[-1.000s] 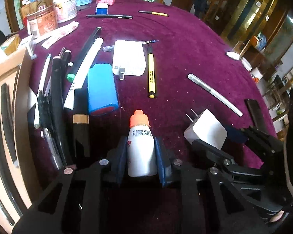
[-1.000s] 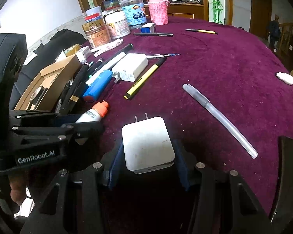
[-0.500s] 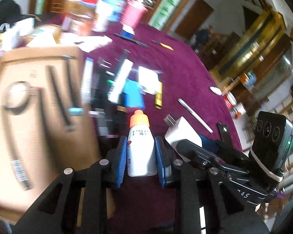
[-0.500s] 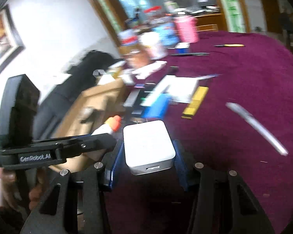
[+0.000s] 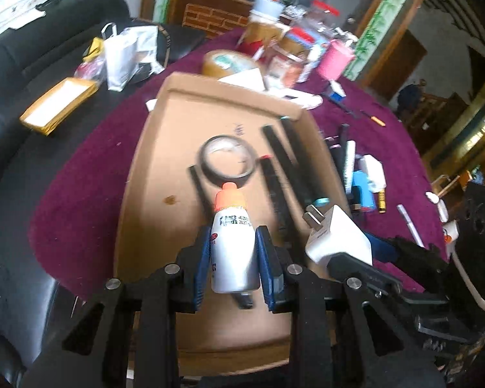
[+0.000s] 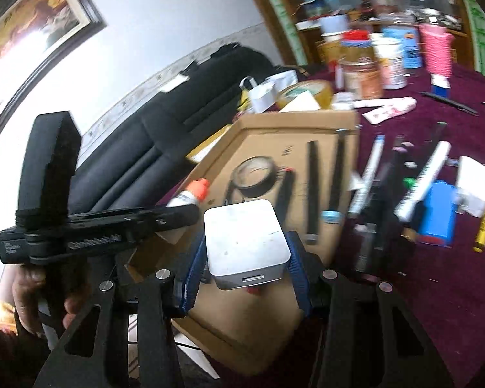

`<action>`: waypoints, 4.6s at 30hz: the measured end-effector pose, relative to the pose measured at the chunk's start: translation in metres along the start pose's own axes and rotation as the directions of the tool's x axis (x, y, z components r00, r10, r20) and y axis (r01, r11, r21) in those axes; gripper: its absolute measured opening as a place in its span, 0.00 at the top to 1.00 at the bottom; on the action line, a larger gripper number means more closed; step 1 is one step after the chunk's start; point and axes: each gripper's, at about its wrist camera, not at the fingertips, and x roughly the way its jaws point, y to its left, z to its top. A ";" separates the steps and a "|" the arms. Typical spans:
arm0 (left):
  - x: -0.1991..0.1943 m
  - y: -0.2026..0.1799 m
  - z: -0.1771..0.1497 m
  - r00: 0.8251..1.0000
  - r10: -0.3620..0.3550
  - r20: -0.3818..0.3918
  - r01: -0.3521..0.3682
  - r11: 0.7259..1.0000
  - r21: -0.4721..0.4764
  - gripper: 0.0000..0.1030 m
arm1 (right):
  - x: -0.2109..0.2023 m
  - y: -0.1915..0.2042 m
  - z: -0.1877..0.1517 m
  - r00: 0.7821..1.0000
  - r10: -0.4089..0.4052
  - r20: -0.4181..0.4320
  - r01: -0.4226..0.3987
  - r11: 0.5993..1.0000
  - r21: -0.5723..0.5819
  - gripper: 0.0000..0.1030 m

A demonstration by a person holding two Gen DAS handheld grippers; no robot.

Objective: Organize rigid objects
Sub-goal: 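Carry bottle and charger into the cardboard tray and open both tools, then move both tools back over the cluttered table, then grasp the silver pen with the right tool while the left tool grasps the gold-banded black tube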

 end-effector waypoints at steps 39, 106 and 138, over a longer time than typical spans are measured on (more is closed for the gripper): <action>0.025 0.020 -0.008 0.995 0.090 -0.054 -0.089 0.996 0.008 0.68 | 0.065 0.031 -0.007 0.970 -0.211 -0.120 0.187 0.966 -0.180 0.55; 0.106 -0.198 0.003 0.986 0.035 -0.161 0.036 0.909 0.416 0.69 | -0.140 -0.215 -0.066 0.840 -0.535 -0.085 0.537 0.802 0.260 0.92; 0.112 -0.217 -0.027 0.957 -0.045 -0.287 0.193 0.836 0.513 0.20 | -0.118 -0.176 -0.076 0.888 -0.457 -0.047 0.452 0.850 0.271 0.92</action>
